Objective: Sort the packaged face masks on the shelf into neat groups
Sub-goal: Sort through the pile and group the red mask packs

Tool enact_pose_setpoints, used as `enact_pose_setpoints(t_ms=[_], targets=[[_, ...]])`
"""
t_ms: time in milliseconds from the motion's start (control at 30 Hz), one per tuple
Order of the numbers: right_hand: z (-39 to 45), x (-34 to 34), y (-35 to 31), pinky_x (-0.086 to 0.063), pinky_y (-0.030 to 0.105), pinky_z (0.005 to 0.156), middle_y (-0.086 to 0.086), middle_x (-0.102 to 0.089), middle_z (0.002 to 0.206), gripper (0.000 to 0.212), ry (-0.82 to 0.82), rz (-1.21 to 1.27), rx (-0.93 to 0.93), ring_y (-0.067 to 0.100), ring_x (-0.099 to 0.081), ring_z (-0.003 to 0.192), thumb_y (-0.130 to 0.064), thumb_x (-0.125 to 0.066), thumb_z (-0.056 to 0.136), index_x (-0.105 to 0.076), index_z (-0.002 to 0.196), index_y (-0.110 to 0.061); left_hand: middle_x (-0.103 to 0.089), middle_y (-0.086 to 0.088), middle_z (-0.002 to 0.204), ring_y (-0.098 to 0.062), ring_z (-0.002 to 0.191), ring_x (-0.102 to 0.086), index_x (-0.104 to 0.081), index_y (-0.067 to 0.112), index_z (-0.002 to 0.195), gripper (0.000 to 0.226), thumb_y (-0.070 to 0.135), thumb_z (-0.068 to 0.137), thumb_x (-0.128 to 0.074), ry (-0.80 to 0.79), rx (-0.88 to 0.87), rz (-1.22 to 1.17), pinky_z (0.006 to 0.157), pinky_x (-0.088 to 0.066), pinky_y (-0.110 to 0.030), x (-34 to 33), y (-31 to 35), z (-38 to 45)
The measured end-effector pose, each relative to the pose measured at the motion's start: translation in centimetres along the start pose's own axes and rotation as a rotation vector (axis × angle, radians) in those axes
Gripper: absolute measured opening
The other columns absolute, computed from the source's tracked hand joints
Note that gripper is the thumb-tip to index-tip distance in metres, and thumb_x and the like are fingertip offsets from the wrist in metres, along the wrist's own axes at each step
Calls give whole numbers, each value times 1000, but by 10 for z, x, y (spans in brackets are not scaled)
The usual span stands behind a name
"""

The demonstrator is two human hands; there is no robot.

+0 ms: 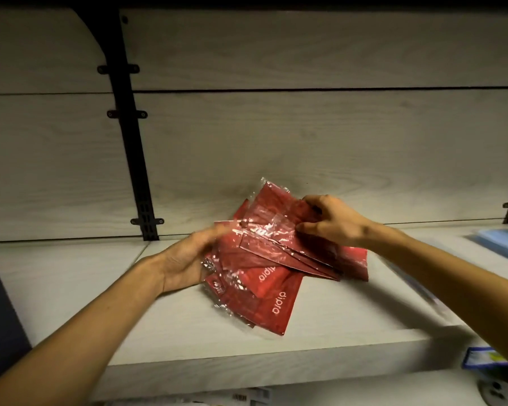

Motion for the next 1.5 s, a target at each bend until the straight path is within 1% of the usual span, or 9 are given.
enact_pose_setpoints(t_ms=[100, 200, 300, 700, 800, 1000, 1167, 1333, 1500], targets=[[2, 10, 7, -55, 38, 78, 10, -72, 95, 20, 42, 90, -55, 22, -66, 81, -10, -74, 88, -65, 106, -9, -68, -17, 131, -33, 120, -66, -64, 11, 130, 52, 6, 81, -80, -20, 4, 119, 102, -54, -42, -3, -3, 1], [2, 15, 13, -59, 37, 76, 10, -73, 96, 19, 36, 169, -106, 26, -70, 86, -9, -75, 88, -66, 106, -9, -69, -17, 128, -33, 118, -67, -62, 10, 130, 58, -11, 78, -76, 11, 5, 134, 95, -58, -38, -1, -5, 1], [1, 17, 16, -54, 25, 64, 2, -72, 86, 14, 9, 162, -138, 15, -68, 75, -13, -76, 88, -65, 97, -16, -70, -17, 125, -33, 115, -69, -62, 9, 129, 59, -11, 76, -77, 41, 18, 139, 91, -59, -36, 0, -5, 2], [-10, 31, 28, -58, 36, 77, 12, -72, 93, 17, 105, 134, -322, 27, -69, 86, -14, -77, 84, -68, 98, -10, -76, -19, 102, -30, 83, -73, -69, 8, 111, 55, 1, 57, -69, 317, -8, 138, 77, -59, -39, 3, -4, 4], [-18, 33, 30, -57, 27, 69, 10, -74, 95, 16, 107, 187, -383, 18, -70, 79, -17, -78, 85, -70, 98, -13, -76, -19, 100, -30, 83, -72, -69, 8, 110, 55, 4, 55, -66, 380, -18, 144, 77, -58, -40, 6, -3, 4], [-29, 39, 31, -59, 42, 82, 14, -75, 94, 6, 262, 394, -475, 24, -70, 76, -13, -74, 88, -68, 89, -14, -75, -20, 95, -32, 81, -71, -68, 5, 106, 54, 3, 52, -65, 464, -48, 106, 81, -58, -48, 8, -1, 2], [-47, 37, 31, -63, 37, 74, 20, -74, 97, 19, 251, 841, -614, 25, -70, 73, -7, -67, 92, -67, 106, 6, -77, -19, 100, -30, 83, -75, -67, 6, 108, 40, -11, 71, -65, 463, -87, 66, 71, -60, -41, 9, -2, 4], [-62, 10, 17, -59, 28, 50, 14, -70, 78, 11, 256, 1251, -657, 20, -69, 60, 0, -51, 99, -60, 105, 0, -77, -15, 105, -34, 99, -74, -66, 7, 115, 42, -14, 79, -69, 415, -84, 47, 91, -60, -46, 1, -2, 5], [-61, -23, -1, -60, 37, 61, 16, -67, 87, 19, 280, 1325, -717, 25, -65, 74, 3, -56, 96, -60, 114, -2, -76, -17, 110, -34, 103, -73, -63, 6, 120, 47, -14, 78, -72, 333, -81, 22, 94, -58, -47, -11, -3, 2]])
Point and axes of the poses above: each hand's wrist, its own z-axis towards the middle knuckle, its own x-axis out of the back of the hand, y = z × x, the point moved 2 cm from there along z, towards the middle knuckle
